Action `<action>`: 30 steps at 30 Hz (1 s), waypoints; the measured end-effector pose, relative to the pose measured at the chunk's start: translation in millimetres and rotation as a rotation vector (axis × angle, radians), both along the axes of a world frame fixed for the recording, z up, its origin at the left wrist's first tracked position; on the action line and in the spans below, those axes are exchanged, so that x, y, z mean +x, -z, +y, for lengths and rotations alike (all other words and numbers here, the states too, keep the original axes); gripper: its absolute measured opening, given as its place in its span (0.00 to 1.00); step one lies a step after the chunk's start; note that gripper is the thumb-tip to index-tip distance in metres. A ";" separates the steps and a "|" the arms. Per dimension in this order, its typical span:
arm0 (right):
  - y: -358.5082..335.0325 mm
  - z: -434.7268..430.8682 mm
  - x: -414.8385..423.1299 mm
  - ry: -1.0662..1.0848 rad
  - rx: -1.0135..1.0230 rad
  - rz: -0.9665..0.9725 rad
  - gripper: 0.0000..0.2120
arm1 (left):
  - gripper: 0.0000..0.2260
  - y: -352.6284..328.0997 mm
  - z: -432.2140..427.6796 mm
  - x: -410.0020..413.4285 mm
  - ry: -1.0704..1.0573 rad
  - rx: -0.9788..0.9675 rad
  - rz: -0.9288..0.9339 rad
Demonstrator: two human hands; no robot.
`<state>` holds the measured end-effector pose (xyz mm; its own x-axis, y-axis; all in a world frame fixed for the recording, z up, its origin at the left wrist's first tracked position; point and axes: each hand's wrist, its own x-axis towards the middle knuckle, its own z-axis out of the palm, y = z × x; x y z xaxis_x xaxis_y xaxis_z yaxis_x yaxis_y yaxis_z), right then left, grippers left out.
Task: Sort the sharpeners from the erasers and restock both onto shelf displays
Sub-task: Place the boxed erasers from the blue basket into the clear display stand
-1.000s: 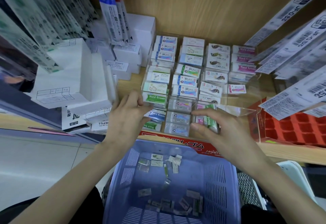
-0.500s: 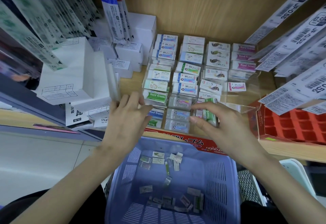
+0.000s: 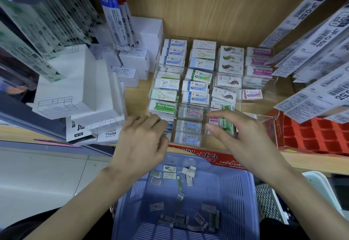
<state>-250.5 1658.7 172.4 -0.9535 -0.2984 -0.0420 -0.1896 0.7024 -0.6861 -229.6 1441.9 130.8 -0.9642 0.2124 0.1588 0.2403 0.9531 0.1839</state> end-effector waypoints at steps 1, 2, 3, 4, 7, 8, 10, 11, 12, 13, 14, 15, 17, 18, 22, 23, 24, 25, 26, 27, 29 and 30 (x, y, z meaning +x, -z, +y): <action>0.5 0.3 0.3 0.000 0.005 0.001 0.22 | 0.15 -1.4 -2.0 -1.7 -0.006 0.022 0.015; 1.4 0.3 0.2 -0.001 0.008 0.003 0.21 | 0.17 -2.7 -2.9 -3.9 -0.009 0.027 0.012; 2.2 -0.1 0.2 -0.004 0.013 0.004 0.19 | 0.19 -3.0 -3.4 -6.3 -0.010 0.021 0.001; 3.1 -0.7 0.1 -0.008 0.015 0.008 0.17 | 0.19 -2.1 -3.4 -8.5 -0.013 0.010 -0.011; 3.1 -1.8 1.0 -0.023 0.001 0.011 0.12 | 0.19 -0.3 -3.1 -12.3 -0.007 -0.019 -0.026; 2.9 -1.9 1.8 -0.027 -0.027 0.000 0.10 | 0.19 -1.7 -2.9 -11.5 -0.003 -0.018 -0.022; -0.5 -2.0 4.3 -0.051 -0.111 -0.062 0.11 | 0.18 -5.2 -1.2 -6.6 0.005 0.039 0.016; -3.3 -2.3 5.7 -0.075 -0.159 -0.105 0.13 | 0.16 -7.4 1.2 -2.3 0.006 0.122 0.028; -5.9 -3.3 6.9 -0.097 -0.220 -0.151 0.16 | 0.14 -10.6 4.1 2.3 0.002 0.268 0.006; -8.2 -4.8 8.2 -0.116 -0.301 -0.208 0.19 | 0.11 -14.1 7.1 5.9 -0.010 0.462 -0.038; -9.4 -6.6 9.0 -0.119 -0.388 -0.271 0.21 | 0.10 -16.8 10.1 8.2 -0.022 0.660 -0.130; -9.8 -8.4 8.7 -0.105 -0.471 -0.338 0.22 | 0.10 -19.0 13.3 8.8 -0.023 0.817 -0.242; -7.8 -10.0 7.1 -0.075 -0.555 -0.431 0.17 | 0.13 -21.9 18.1 6.1 -0.012 1.024 -0.400; -5.8 -9.9 6.0 -0.074 -0.552 -0.453 0.15 | 0.12 -24.3 20.7 4.0 0.002 1.082 -0.447; -6.6 -11.4 4.1 -0.104 -0.501 -0.463 0.10 | 0.08 -34.9 30.8 2.1 -0.006 1.259 -0.544; -5.4 -11.4 4.1 -0.092 -0.486 -0.443 0.11 | 0.09 -35.1 30.3 2.8 -0.056 1.288 -0.554; -3.7 -11.2 4.2 -0.080 -0.443 -0.397 0.14 | 0.09 -33.7 28.2 3.0 -0.131 1.314 -0.558; -2.8 -11.3 4.6 -0.079 -0.371 -0.324 0.16 | 0.10 -32.2 24.6 2.7 -0.220 1.338 -0.559; -1.5 -11.5 5.1 -0.088 -0.299 -0.242 0.17 | 0.11 -30.3 20.5 2.6 -0.306 1.359 -0.563; 0.1 -12.0 5.8 -0.098 -0.259 -0.177 0.17 | 0.11 -29.1 16.7 2.9 -0.373 1.375 -0.575; 3.2 -14.5 8.1 -0.111 -0.248 -0.117 0.13 | 0.11 -27.7 10.0 5.7 -0.441 1.385 -0.620; 5.5 -15.6 9.3 -0.127 -0.221 -0.079 0.11 | 0.10 -27.5 7.9 8.6 -0.455 1.378 -0.647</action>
<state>-241.2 1643.1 166.9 -0.9044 -0.4252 -0.0354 -0.2061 0.5081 -0.8362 -221.0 1449.8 158.3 -0.8826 -0.0539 -0.4671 -0.4645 -0.0550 0.8839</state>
